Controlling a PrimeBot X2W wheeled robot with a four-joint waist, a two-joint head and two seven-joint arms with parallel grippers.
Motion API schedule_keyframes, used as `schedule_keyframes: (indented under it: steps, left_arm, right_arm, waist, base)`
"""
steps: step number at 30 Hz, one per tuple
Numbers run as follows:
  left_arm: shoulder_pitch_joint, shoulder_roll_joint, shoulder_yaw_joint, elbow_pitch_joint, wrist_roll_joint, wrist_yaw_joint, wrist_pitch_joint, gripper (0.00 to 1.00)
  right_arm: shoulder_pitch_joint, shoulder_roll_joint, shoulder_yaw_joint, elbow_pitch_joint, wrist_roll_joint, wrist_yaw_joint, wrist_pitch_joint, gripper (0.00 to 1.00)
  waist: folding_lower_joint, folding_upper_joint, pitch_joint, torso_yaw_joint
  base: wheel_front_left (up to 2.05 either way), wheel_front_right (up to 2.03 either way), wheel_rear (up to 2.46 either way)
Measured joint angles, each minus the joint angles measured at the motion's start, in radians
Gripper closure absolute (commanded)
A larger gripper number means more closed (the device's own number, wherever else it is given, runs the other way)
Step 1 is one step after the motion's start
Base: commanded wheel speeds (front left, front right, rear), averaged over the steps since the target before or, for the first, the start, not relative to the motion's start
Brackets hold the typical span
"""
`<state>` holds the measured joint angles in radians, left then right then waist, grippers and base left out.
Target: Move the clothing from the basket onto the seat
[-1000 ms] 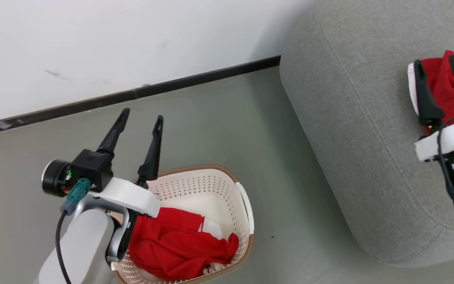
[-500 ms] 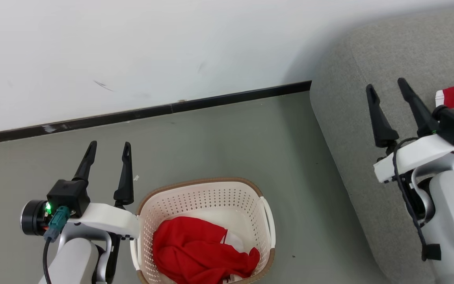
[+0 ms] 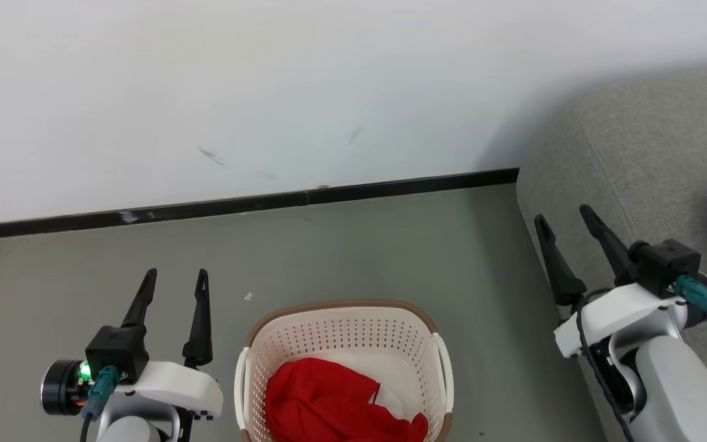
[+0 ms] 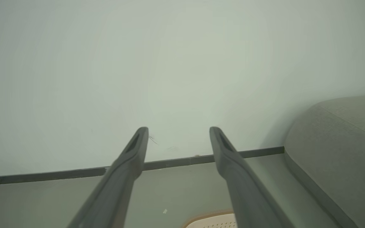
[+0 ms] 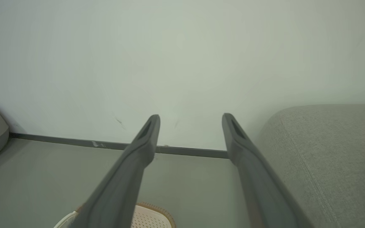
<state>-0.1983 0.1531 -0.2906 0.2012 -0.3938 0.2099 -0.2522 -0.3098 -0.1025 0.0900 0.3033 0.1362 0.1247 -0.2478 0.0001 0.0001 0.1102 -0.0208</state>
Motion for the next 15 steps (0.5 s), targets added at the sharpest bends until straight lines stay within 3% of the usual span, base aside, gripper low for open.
schedule_keyframes:
  steps: [15]
  left_arm:
    - [0.053, -0.018, -0.005, 0.013, 0.019, -0.009, 0.000, 0.00]
  right_arm:
    - [0.170, 0.043, -0.013, -0.060, -0.030, 0.000, 0.000, 0.00]
  waist:
    - [0.0000, 0.0000, -0.088, 0.037]
  base:
    - [0.00, 0.00, 0.00]
